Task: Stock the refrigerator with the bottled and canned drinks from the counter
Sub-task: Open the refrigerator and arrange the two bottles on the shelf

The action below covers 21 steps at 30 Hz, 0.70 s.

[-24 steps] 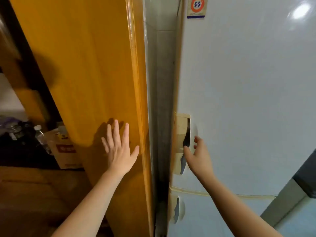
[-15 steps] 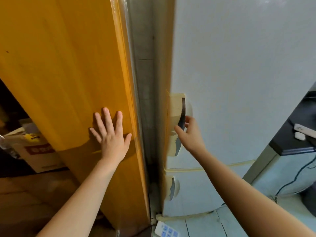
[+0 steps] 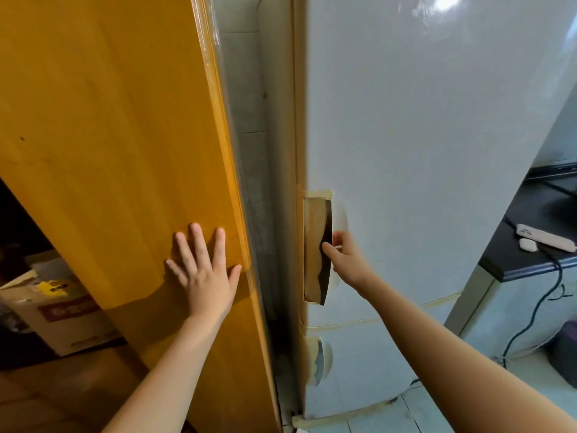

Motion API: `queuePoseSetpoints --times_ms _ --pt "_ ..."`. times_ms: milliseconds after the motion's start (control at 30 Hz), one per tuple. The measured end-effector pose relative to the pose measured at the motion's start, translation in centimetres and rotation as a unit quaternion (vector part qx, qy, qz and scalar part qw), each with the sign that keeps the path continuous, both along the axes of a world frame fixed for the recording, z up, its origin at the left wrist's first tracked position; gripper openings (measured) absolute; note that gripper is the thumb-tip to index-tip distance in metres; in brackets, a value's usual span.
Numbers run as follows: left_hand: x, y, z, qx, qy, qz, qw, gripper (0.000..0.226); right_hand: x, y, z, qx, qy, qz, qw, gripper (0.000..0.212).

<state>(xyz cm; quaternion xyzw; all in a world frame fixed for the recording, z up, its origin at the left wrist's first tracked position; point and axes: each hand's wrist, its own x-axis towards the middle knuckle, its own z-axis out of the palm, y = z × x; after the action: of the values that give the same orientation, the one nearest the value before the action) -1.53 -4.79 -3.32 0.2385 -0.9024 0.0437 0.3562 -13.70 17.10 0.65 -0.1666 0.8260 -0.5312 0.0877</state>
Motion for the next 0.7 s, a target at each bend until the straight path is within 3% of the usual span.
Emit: queuePoseSetpoints --times_ms 133,333,433,533,700 --pt "0.0 0.0 0.0 0.002 0.003 -0.008 1.0 0.091 2.5 0.9 -1.2 -0.013 0.079 -0.097 0.992 0.016" --pt "0.8 1.5 -0.2 0.049 0.054 -0.052 0.996 0.072 8.8 3.6 -2.8 0.015 0.17 -0.261 0.95 0.055" --pt "0.7 4.0 -0.6 0.065 0.113 -0.139 0.982 0.054 11.0 6.4 -3.2 0.023 0.178 -0.332 0.926 0.071" --pt "-0.1 7.6 -1.1 0.035 0.159 -0.282 0.946 0.034 12.6 10.4 -3.4 0.019 0.225 -0.371 0.901 0.072" --pt "-1.6 13.5 -0.9 0.044 0.145 -0.425 0.892 0.029 14.9 17.2 -5.1 0.054 0.317 -0.414 0.852 0.079"
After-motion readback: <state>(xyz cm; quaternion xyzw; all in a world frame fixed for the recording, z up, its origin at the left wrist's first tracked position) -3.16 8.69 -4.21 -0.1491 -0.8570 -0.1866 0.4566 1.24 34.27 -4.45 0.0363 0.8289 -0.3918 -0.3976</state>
